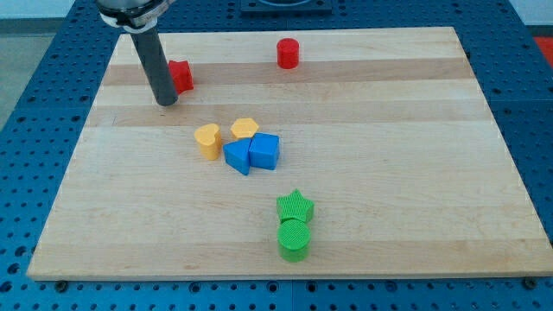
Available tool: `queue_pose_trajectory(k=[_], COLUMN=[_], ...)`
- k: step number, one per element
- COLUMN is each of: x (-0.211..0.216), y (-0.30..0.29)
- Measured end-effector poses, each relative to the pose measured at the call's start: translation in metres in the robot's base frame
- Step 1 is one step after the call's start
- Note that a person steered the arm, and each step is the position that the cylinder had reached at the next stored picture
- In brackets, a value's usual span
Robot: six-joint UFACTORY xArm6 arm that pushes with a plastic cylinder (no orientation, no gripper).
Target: Place the red star parallel to the red circle
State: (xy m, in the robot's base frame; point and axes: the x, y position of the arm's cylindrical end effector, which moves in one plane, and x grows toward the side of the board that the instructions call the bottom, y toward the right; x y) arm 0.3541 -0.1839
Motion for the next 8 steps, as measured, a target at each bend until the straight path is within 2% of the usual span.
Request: queue_pose_trajectory(k=[1, 3, 5, 8], x=[-0.019, -0.019, -0.062, -0.062], y=[0.012, -0.019, -0.014, 0.058])
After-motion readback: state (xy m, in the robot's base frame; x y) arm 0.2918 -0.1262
